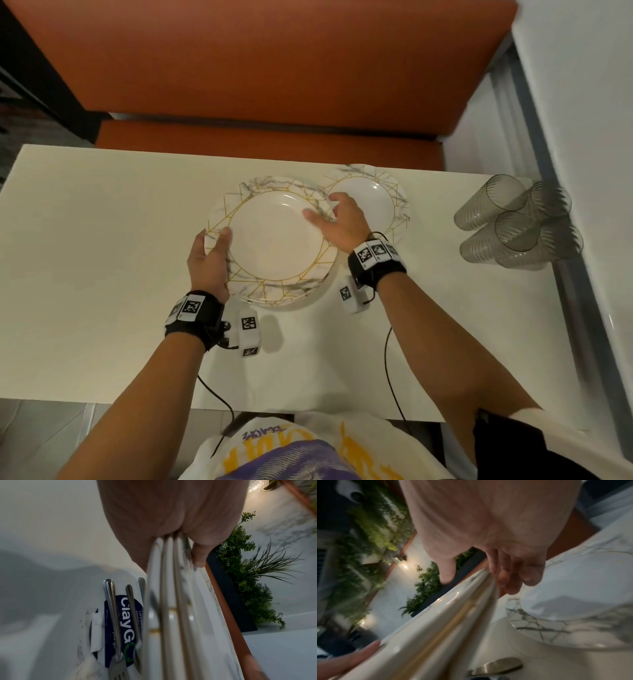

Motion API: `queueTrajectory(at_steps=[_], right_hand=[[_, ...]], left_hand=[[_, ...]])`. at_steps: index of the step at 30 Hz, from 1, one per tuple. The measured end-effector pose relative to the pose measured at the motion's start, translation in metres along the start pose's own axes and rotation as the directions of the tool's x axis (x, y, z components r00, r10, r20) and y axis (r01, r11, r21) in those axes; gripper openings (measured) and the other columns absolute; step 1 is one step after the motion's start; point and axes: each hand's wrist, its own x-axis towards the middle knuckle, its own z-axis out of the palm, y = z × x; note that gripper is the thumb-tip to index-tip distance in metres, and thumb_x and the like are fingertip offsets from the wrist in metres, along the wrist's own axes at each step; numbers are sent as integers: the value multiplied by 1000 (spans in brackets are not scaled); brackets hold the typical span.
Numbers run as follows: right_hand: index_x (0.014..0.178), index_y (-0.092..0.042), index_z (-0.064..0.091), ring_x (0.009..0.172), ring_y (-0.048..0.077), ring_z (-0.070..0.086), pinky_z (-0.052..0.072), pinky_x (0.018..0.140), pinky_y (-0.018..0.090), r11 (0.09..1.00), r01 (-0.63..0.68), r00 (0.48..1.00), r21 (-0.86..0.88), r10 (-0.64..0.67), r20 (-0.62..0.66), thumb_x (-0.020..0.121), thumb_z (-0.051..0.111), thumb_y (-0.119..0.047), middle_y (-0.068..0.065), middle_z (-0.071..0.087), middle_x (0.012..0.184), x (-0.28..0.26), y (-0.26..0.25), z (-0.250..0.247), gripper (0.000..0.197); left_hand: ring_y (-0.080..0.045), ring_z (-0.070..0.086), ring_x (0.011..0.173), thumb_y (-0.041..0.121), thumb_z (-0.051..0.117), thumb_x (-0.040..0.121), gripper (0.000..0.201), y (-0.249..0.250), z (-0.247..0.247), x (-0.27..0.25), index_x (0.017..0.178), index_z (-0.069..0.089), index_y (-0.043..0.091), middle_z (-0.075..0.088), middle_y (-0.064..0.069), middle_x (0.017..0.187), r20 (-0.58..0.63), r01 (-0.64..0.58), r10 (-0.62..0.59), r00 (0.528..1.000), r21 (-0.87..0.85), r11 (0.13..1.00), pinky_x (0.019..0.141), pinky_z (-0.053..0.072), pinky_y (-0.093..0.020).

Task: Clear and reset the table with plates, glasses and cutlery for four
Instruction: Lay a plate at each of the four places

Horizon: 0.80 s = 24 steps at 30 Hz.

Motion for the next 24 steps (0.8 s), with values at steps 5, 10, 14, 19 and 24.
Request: queueTrajectory(at_steps=[5, 10, 14, 19, 24], right_hand=[[149, -12, 36, 126, 31, 56, 46, 94, 32, 997, 5, 1000, -73, -3, 26, 84, 78, -44, 14, 56, 139, -4, -17, 5, 84], [146, -12, 39, 126, 34, 55, 43, 93, 32, 999, -28, 994, 28, 31, -105, 87, 77, -34, 17, 55, 140, -25, -17, 1, 73], [146, -14, 42, 126, 28, 54, 41, 92, 29, 971, -116, 951, 209, 169, -260, 90, 74, -28, 11, 54, 142, -54, 4, -5, 66], [133, -17, 55, 108, 25, 64, 54, 96, 42, 869, -225, 789, 441, 428, -440, 90, 69, -29, 4, 64, 121, -114, 69, 1, 46], [141, -6, 49, 117, 26, 58, 48, 96, 34, 713, -353, 539, 606, 684, -492, 94, 65, -28, 5, 59, 129, -192, 131, 41, 54]], left_hand=[[-23, 67, 123, 52, 83, 83, 86, 3, -13, -14, 156, 44, 26, 69, -2, 135, 4, 42, -42, 999, -20, 999, 107, 53, -49], [-25, 57, 135, 50, 66, 98, 63, 0, -31, -19, 153, 49, 26, 60, -5, 147, -31, -26, 27, 999, 35, 999, 107, 50, -41], [-20, 63, 128, 46, 70, 97, 60, -4, -50, -15, 151, 52, 26, 66, 3, 138, -41, -73, 74, 996, 33, 997, 107, 52, -43], [-18, 67, 122, 51, 71, 92, 57, -4, -91, -2, 140, 63, 22, 71, 2, 131, -13, -221, 224, 975, 112, 969, 106, 55, -42], [-8, 68, 94, 37, 62, 101, 33, -9, -132, 1, 126, 69, 18, 74, 2, 112, 27, -340, 340, 940, 158, 927, 83, 57, -24]])
